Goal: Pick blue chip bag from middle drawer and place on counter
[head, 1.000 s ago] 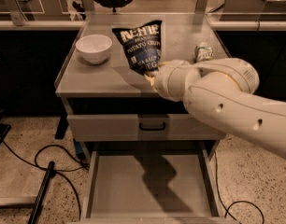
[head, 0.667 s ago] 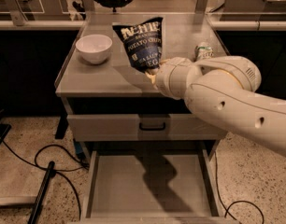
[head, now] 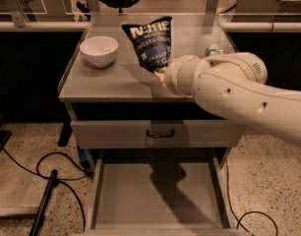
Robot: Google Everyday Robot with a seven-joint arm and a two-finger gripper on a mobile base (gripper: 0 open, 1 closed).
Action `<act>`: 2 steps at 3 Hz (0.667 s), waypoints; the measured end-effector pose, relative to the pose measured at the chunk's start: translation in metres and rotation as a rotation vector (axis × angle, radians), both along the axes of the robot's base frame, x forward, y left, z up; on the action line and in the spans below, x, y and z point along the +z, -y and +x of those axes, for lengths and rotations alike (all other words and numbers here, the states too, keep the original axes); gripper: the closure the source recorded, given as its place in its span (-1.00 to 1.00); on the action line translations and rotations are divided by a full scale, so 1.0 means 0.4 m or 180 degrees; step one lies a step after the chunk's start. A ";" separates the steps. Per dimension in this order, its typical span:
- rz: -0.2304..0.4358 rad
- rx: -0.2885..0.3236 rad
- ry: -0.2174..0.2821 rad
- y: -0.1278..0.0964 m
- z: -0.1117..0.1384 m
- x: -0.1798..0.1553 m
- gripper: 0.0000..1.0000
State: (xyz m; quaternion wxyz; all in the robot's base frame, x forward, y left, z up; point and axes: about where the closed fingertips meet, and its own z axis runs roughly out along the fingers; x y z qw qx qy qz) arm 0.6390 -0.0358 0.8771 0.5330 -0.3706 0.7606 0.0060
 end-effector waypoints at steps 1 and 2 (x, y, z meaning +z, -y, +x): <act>-0.0028 0.0011 -0.0041 -0.006 0.052 0.015 1.00; -0.0078 0.0104 -0.0130 -0.016 0.090 0.020 1.00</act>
Offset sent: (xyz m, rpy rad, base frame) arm 0.0670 -0.0299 0.0139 -0.0388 0.0866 0.0883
